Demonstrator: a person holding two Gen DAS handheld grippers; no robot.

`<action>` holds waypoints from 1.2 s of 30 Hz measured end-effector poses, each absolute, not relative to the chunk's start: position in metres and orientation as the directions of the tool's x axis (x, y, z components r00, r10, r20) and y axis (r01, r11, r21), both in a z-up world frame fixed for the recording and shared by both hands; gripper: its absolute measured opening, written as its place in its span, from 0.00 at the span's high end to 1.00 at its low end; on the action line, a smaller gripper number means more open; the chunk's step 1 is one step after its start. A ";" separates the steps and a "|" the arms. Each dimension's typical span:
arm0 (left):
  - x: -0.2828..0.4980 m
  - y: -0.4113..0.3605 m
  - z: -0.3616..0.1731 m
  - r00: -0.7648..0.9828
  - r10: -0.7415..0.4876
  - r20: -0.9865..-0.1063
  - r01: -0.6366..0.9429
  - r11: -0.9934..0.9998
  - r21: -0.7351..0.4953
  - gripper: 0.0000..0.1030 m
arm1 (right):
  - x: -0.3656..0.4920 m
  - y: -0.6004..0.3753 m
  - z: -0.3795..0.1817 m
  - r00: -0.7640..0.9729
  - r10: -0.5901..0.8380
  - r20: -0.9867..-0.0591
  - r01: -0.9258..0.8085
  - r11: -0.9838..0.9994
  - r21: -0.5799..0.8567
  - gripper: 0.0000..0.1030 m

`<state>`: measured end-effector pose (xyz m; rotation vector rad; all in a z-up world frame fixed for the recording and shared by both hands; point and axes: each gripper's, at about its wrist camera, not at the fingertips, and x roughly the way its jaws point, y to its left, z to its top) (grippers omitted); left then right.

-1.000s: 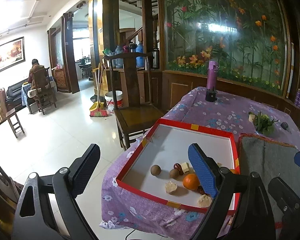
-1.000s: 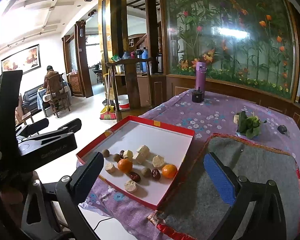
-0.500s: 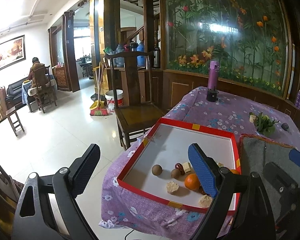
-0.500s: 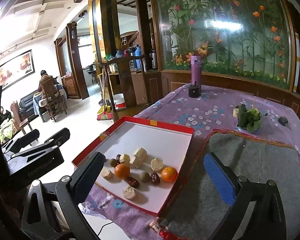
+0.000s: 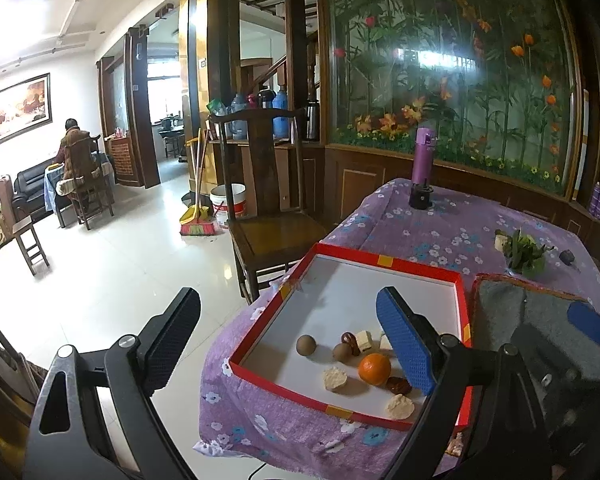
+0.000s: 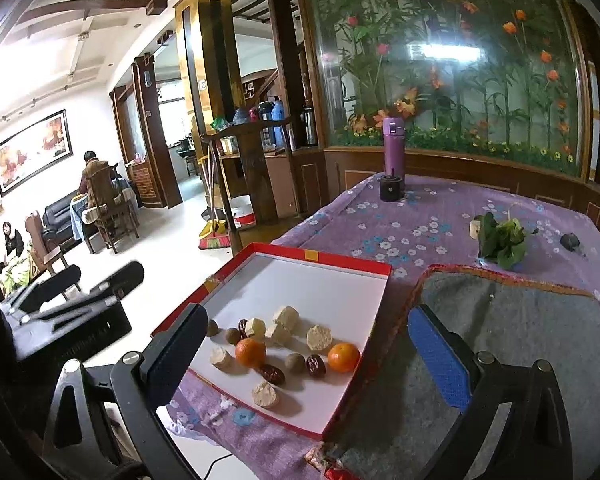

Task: Organize fruits

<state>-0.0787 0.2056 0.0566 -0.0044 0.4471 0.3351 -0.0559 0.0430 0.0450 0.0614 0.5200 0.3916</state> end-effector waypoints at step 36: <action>-0.066 0.197 0.056 0.855 0.273 -0.440 -0.269 0.960 0.073 0.12 | -0.056 0.044 0.038 0.797 0.366 -0.480 -0.343 0.929 0.140 0.02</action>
